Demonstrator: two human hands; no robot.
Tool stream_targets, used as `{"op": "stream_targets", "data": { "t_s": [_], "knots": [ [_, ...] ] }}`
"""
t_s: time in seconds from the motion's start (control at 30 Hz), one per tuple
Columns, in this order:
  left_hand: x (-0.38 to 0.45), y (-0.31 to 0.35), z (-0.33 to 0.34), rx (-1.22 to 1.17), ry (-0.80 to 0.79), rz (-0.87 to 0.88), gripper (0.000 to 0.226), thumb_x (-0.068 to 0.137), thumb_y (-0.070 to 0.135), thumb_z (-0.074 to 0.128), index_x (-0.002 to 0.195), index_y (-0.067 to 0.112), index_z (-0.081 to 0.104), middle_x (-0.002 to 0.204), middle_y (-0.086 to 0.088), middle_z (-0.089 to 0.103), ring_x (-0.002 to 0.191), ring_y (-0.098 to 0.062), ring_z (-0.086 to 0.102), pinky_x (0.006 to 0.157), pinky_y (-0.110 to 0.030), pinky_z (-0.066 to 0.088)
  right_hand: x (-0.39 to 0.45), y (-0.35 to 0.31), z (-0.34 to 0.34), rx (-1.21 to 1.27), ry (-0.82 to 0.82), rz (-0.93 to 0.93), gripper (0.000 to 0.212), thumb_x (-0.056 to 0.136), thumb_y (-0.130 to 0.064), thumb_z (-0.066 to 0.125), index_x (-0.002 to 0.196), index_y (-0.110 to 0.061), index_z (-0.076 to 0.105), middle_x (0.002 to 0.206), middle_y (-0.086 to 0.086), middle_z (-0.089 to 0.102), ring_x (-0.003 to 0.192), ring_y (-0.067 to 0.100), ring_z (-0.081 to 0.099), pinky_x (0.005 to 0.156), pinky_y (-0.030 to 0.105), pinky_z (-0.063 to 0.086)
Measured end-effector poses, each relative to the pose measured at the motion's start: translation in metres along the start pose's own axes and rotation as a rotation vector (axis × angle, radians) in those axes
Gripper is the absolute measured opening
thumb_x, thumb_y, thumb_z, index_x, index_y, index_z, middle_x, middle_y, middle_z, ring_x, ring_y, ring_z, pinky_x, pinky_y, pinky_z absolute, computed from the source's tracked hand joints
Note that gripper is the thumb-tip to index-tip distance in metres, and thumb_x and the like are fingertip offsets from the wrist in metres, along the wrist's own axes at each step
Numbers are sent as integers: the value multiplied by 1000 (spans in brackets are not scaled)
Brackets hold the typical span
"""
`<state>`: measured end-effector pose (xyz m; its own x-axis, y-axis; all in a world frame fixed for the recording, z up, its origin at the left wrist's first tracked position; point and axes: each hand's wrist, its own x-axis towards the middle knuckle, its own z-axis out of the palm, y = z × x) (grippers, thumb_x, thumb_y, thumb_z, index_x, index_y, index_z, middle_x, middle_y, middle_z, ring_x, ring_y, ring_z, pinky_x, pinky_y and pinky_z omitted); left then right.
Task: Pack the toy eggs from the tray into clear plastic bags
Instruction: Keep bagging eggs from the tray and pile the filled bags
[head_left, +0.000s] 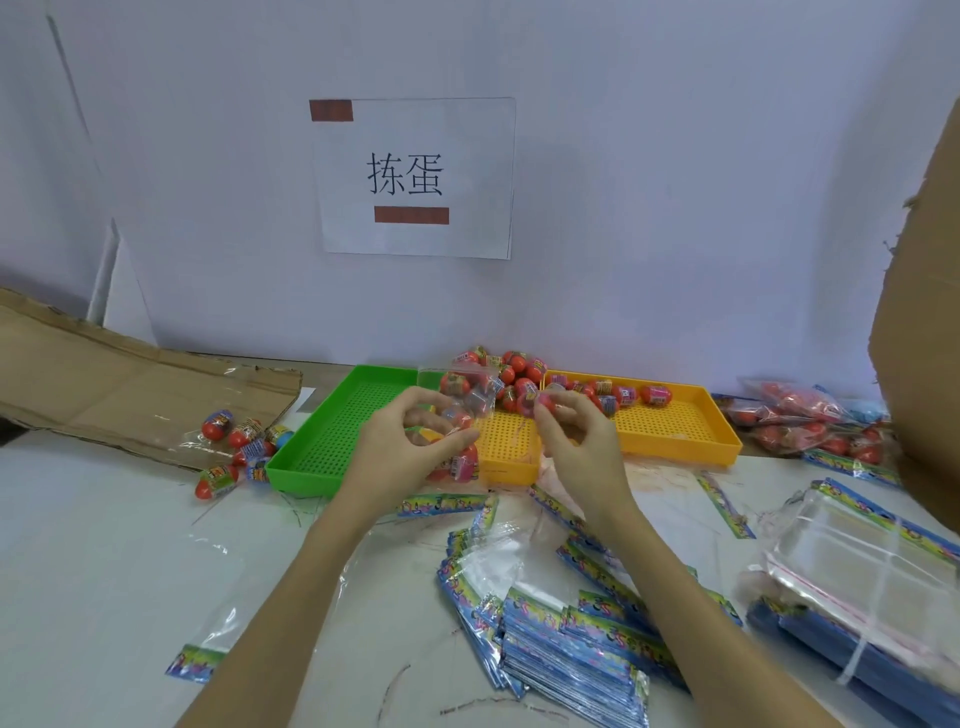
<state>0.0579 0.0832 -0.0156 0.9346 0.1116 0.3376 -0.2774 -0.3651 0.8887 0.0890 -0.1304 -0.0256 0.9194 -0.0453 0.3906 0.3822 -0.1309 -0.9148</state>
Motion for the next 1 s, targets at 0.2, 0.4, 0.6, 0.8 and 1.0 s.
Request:
{"op": "stream_targets", "data": {
  "t_s": [0.2, 0.4, 0.6, 0.8, 1.0],
  "knots": [
    [-6, 6, 12, -49, -160, 81, 43, 78, 30, 93, 114, 28, 69, 89, 1, 78, 59, -13, 61, 56, -28, 56, -11, -43, 0, 28, -54, -265, 25, 101, -17, 66, 126, -20, 68, 99, 7, 71, 61, 9, 67, 54, 21, 53],
    [-10, 9, 18, -56, -211, 180, 47, 78, 38, 91, 111, 22, 62, 96, 3, 77, 57, -18, 61, 54, -37, 57, -21, -51, 9, -385, -96, -491, 29, 95, -16, 74, 121, -24, 65, 109, -9, 67, 73, -3, 61, 68, 18, 51],
    [-10, 7, 16, 25, -146, 229, 48, 81, 39, 90, 121, 33, 64, 96, 9, 71, 65, -14, 63, 62, -37, 60, -19, -50, 0, -467, -282, -408, 25, 101, -22, 66, 123, -32, 70, 120, -11, 63, 58, 9, 63, 68, 20, 51],
    [-13, 10, 15, 120, -160, 265, 43, 79, 49, 76, 118, 41, 61, 101, 10, 72, 67, -8, 63, 65, -27, 55, -19, -48, -4, -511, -414, -375, 25, 101, -34, 64, 126, -32, 66, 117, -15, 65, 57, 1, 60, 55, 11, 39],
    [-13, 8, 21, 155, -159, 299, 59, 79, 36, 89, 128, 38, 57, 98, 11, 74, 77, -10, 69, 73, -24, 54, -18, -43, -4, -648, -352, -331, 13, 102, -32, 63, 115, -33, 64, 95, -14, 66, 63, -6, 53, 64, 18, 41]
  ]
}}
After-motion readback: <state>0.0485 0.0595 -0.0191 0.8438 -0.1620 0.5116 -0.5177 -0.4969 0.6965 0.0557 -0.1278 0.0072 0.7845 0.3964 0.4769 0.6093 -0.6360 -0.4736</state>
